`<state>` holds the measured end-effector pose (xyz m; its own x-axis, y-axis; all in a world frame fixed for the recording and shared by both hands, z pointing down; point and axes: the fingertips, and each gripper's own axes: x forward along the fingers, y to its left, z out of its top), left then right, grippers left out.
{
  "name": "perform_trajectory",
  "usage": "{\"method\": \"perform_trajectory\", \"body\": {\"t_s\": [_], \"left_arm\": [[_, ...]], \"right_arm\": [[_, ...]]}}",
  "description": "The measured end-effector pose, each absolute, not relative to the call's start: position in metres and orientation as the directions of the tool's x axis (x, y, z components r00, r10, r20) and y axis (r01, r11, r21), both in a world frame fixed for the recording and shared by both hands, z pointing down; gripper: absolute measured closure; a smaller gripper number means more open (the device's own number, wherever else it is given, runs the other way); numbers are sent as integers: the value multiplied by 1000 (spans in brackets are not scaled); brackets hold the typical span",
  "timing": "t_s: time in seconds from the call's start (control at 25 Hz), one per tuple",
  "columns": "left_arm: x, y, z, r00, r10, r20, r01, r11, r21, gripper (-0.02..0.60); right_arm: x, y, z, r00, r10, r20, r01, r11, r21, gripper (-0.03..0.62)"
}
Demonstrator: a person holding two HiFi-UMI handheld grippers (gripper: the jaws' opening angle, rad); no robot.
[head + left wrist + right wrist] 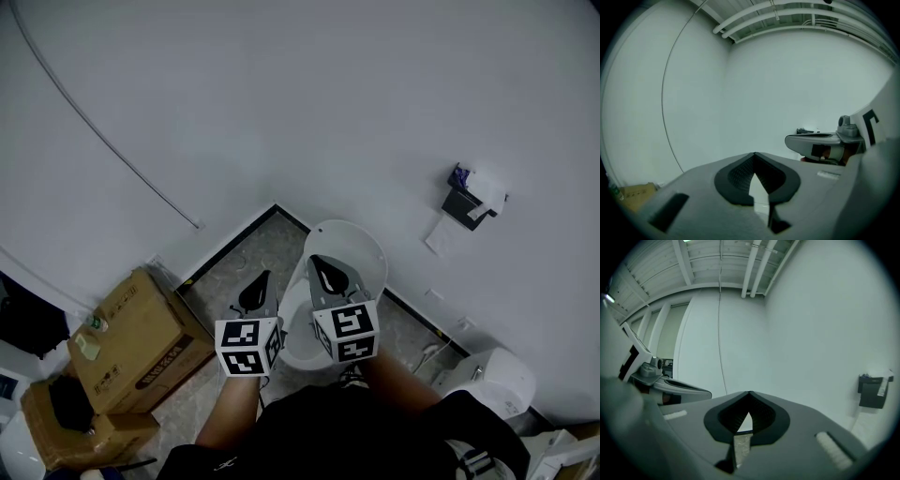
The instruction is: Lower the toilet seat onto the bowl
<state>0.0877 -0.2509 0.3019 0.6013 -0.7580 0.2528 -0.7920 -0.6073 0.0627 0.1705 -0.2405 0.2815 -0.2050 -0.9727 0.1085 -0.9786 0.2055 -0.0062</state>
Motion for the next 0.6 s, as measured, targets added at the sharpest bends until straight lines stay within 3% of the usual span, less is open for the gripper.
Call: {"method": "perform_trajectory", "body": {"t_s": [0.6], "left_arm": [[84,-250,314,593,-757,276,-798,-597,76,575]], "right_arm": [[160,-243,290,-247,-961,123,-969,248,-5,588]]}}
